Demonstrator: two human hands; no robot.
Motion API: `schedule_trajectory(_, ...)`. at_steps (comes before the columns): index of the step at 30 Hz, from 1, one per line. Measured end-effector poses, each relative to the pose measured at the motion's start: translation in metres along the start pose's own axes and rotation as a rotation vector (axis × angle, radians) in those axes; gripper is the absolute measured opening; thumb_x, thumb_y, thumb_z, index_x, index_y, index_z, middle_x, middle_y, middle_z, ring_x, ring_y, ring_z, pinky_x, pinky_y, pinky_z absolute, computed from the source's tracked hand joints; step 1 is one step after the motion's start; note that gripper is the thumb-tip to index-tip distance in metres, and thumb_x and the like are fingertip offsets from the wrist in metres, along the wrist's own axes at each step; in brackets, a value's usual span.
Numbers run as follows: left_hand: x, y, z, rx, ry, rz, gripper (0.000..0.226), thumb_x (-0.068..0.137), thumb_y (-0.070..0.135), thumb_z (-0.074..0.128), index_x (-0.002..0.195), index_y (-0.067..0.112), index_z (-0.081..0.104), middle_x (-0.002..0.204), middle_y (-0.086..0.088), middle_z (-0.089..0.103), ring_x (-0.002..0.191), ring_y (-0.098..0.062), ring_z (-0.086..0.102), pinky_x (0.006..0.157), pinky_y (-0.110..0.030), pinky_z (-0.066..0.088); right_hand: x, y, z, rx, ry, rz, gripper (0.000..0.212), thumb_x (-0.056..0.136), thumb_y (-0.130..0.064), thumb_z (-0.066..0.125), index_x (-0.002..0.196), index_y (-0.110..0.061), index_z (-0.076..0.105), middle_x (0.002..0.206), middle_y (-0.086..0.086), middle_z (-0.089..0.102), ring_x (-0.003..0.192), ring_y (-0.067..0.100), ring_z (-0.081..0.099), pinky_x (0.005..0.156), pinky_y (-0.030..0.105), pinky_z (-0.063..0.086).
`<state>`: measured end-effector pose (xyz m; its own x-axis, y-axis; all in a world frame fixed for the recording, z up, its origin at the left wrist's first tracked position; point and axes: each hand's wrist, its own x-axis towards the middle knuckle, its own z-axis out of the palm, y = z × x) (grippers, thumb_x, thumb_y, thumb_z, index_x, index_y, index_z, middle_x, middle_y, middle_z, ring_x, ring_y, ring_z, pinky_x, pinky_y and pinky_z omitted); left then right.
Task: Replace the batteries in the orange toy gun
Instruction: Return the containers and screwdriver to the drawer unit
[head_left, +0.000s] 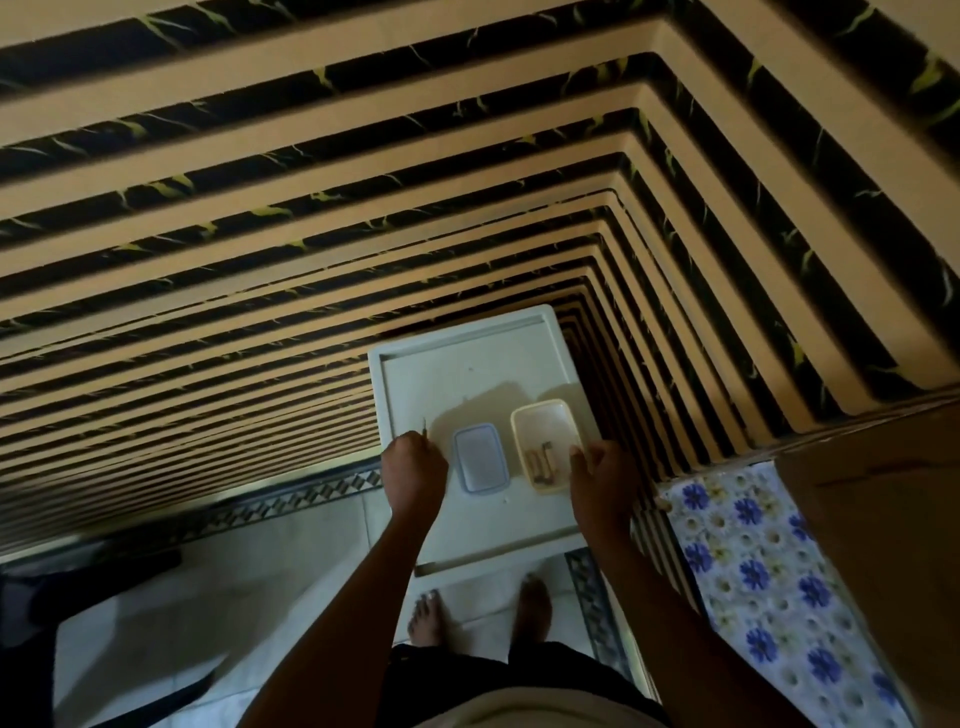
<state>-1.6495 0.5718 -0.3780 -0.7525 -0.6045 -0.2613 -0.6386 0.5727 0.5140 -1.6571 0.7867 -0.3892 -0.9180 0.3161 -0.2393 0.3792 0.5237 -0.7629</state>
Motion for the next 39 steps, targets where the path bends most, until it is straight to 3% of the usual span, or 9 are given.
schedule_trajectory(6,0.003,0.005,0.003,0.004,-0.017,0.003,0.012,0.085,0.007,0.062,0.086,-0.004,0.067,0.082,-0.018,0.065,0.074,-0.035,0.064,0.059,-0.032,0.045,-0.026,0.020,-0.019,-0.054,0.043,-0.116,0.027,0.098,-0.019,0.066,0.115,0.002,0.063,0.112,0.015,0.060,0.103,0.019,0.053,0.078,0.021,0.038)
schedule_trajectory(15,0.010,-0.006,0.010,0.022,-0.031,0.089,0.015,0.080,0.007,0.065,0.087,-0.006,0.062,0.084,-0.023,0.066,0.074,-0.036,0.062,0.059,-0.033,0.041,-0.040,0.044,-0.024,-0.055,-0.012,-0.165,0.024,0.094,-0.015,0.069,0.113,-0.002,0.063,0.113,0.017,0.060,0.106,0.027,0.056,0.085,0.029,0.040)
schedule_trajectory(20,0.002,-0.020,0.010,0.014,-0.031,0.113,0.023,0.085,0.017,0.069,0.088,-0.006,0.065,0.086,-0.021,0.066,0.078,-0.036,0.063,0.062,-0.030,0.036,-0.050,0.058,-0.028,-0.092,0.022,-0.275,0.016,0.093,-0.010,0.071,0.104,-0.001,0.063,0.100,0.013,0.057,0.090,0.015,0.047,0.076,0.008,0.031)
schedule_trajectory(24,-0.025,-0.041,0.004,0.009,-0.006,0.228,0.032,0.088,0.015,0.076,0.113,-0.001,0.065,0.107,-0.016,0.063,0.095,-0.032,0.062,0.074,-0.032,0.044,-0.063,0.075,-0.026,-0.130,0.031,-0.386,0.008,0.095,-0.010,0.065,0.092,-0.005,0.060,0.091,0.009,0.053,0.084,0.015,0.043,0.075,0.030,0.038)
schedule_trajectory(28,-0.051,-0.071,-0.004,0.073,-0.041,0.419,0.035,0.085,0.009,0.077,0.117,0.000,0.065,0.119,-0.017,0.061,0.109,-0.037,0.060,0.092,-0.043,0.054,-0.080,0.090,-0.020,-0.208,-0.016,-0.515,0.023,0.097,-0.021,0.047,0.081,-0.008,0.058,0.082,0.008,0.052,0.078,0.024,0.049,0.070,0.032,0.036)
schedule_trajectory(31,-0.063,-0.103,-0.004,0.178,-0.164,0.579,0.053,0.085,0.013,0.079,0.131,-0.002,0.059,0.142,-0.020,0.054,0.127,-0.040,0.055,0.109,-0.048,0.049,-0.098,0.108,-0.007,-0.304,-0.118,-0.563,0.019,0.094,-0.015,0.049,0.079,-0.009,0.058,0.079,0.007,0.053,0.074,0.025,0.053,0.066,0.034,0.043)
schedule_trajectory(34,-0.066,-0.128,0.000,0.217,-0.264,0.638,0.069,0.093,0.020,0.074,0.151,-0.001,0.043,0.164,-0.020,0.031,0.151,-0.037,0.029,0.124,-0.040,0.024,-0.116,0.124,0.012,-0.530,-0.430,-0.455,0.013,0.095,-0.015,0.057,0.105,-0.012,0.064,0.106,0.007,0.061,0.101,0.025,0.059,0.086,0.040,0.053)
schedule_trajectory(36,-0.060,-0.134,0.004,0.190,-0.294,0.674,0.073,0.096,0.023,0.070,0.156,-0.001,0.035,0.168,-0.018,0.021,0.156,-0.035,0.019,0.127,-0.042,0.020,-0.120,0.130,0.026,-0.689,-0.563,-0.405,0.031,0.098,-0.024,0.059,0.128,-0.015,0.059,0.130,0.007,0.059,0.124,0.025,0.053,0.104,0.037,0.046)
schedule_trajectory(39,-0.052,-0.145,0.007,0.154,-0.300,0.725,0.075,0.098,0.026,0.067,0.158,0.000,0.030,0.170,-0.016,0.016,0.158,-0.033,0.012,0.128,-0.043,0.017,-0.124,0.141,0.054,-0.825,-0.623,-0.390,0.042,0.098,-0.034,0.059,0.135,-0.013,0.054,0.140,0.008,0.057,0.132,0.025,0.051,0.109,0.036,0.041)
